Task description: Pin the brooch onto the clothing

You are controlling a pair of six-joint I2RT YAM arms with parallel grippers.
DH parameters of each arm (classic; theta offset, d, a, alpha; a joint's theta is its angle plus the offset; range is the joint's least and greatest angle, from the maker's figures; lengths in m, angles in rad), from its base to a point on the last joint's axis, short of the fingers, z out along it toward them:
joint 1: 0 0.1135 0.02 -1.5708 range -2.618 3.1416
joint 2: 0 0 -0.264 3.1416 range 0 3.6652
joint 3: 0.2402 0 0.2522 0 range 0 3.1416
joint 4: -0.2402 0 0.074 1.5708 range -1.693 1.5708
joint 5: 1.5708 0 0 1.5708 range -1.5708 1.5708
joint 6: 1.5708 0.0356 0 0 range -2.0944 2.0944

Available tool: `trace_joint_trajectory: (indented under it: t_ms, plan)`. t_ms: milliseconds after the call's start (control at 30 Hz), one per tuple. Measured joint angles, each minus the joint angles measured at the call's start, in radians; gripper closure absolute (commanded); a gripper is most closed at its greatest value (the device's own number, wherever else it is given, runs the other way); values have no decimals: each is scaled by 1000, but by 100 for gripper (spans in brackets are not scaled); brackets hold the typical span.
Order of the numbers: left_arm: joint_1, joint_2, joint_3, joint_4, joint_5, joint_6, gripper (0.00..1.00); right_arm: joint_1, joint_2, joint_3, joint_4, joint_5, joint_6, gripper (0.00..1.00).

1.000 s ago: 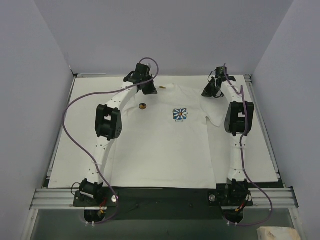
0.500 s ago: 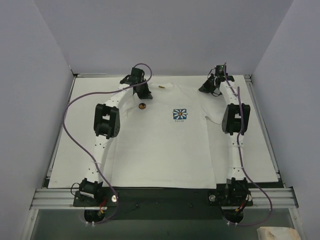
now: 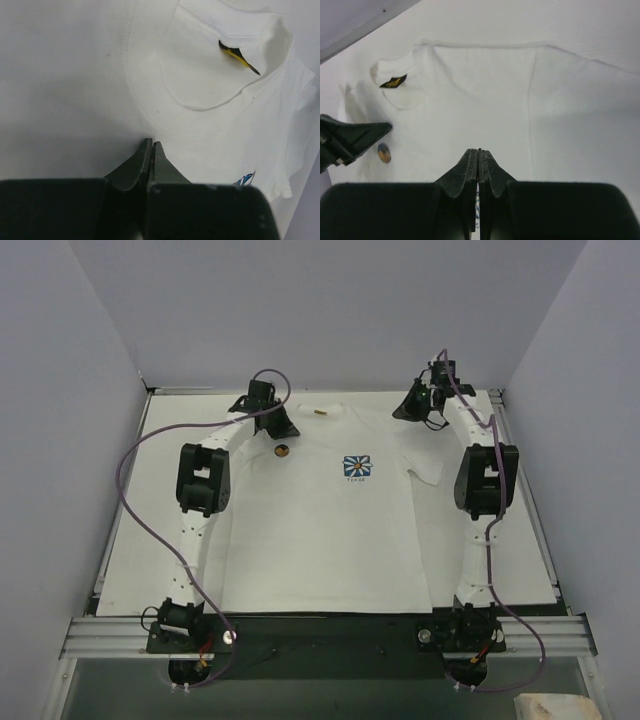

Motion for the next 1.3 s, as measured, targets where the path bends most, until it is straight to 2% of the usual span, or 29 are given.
trace_joint_trajectory:
  t_ms: [67,267,400,433,533,667,967,1300]
  plan:
    - [1,-51,-85,28,2,4,96,21,-105,-97,9,2,-26,99]
    - [9,-261,-323,82,-8,41,80,126,-336,-336,13,42,-102,99]
    - [27,-452,-469,130,-27,70,57,228,-378,-472,13,89,-131,100]
    - [32,-504,-509,138,-42,79,49,253,-383,-512,8,98,-133,100]
    - [43,-635,-615,150,-103,114,36,329,-393,-632,-1,127,-134,100]
    - [47,-728,-704,135,-207,173,31,439,-429,-787,-17,176,-133,100]
    - [21,-727,-754,33,-462,295,31,674,-580,-963,-16,296,-102,100]
    - [-88,-556,-617,-35,-655,412,32,693,-598,-1034,7,316,-48,100]
